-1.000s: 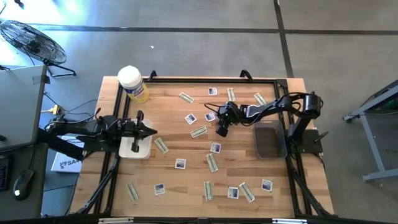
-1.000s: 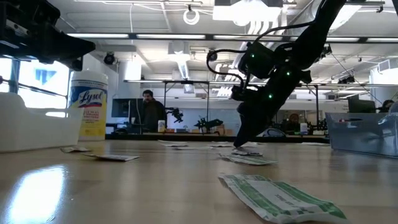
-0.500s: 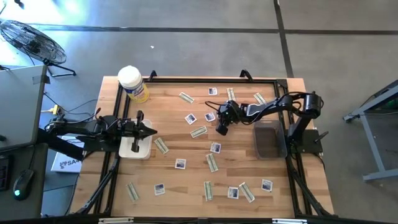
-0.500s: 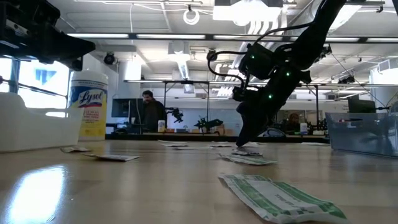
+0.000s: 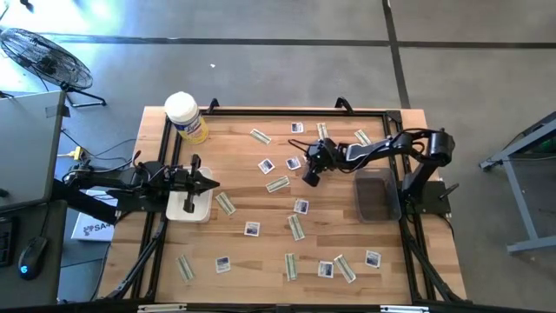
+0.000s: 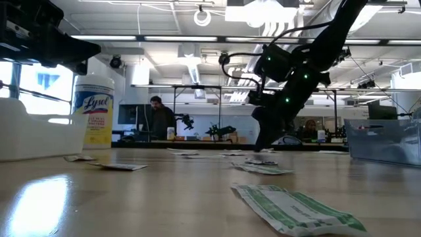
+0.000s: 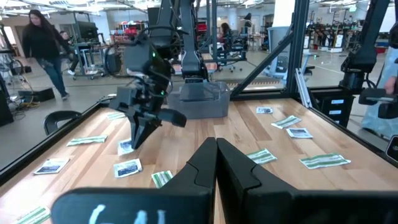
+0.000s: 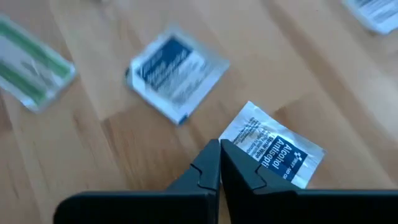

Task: Pick & Place First Aid Supplies
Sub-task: Put the blue alcohol pad into the black bin

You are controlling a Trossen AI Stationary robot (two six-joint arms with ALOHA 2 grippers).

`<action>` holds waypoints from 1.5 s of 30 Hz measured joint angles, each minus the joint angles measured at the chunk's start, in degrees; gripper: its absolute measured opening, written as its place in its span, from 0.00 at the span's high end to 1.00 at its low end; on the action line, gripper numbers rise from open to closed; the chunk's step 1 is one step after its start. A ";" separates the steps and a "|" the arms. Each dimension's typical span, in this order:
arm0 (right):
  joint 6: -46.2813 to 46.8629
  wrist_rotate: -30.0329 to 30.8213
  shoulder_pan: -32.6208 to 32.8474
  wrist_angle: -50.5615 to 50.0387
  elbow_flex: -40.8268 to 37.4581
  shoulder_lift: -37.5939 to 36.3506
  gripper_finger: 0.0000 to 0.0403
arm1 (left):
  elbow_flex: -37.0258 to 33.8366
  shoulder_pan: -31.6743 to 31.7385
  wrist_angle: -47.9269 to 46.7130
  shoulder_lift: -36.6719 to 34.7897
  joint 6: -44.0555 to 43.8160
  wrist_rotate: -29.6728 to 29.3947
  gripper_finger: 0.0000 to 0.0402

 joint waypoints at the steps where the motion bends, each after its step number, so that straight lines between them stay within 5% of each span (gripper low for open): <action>1: 0.38 0.16 0.00 0.00 0.02 -0.69 1.00 | 0.00 -0.01 0.00 -0.01 0.00 0.00 1.00; 11: 7.77 -2.73 2.06 -11.66 0.13 -14.23 1.00 | 0.00 0.00 0.00 0.00 0.00 0.00 1.00; 22: 30.18 -0.32 19.07 -39.82 0.21 -40.83 1.00 | 0.00 0.01 0.00 -0.01 0.00 0.00 1.00; 31: 51.81 3.07 28.45 -64.67 0.15 -46.85 1.00 | 0.00 0.00 0.00 -0.01 -0.01 -0.01 1.00; 45: 56.07 6.22 28.89 -55.48 -15.26 -46.45 1.00 | 0.00 0.00 0.00 -0.01 0.00 0.00 1.00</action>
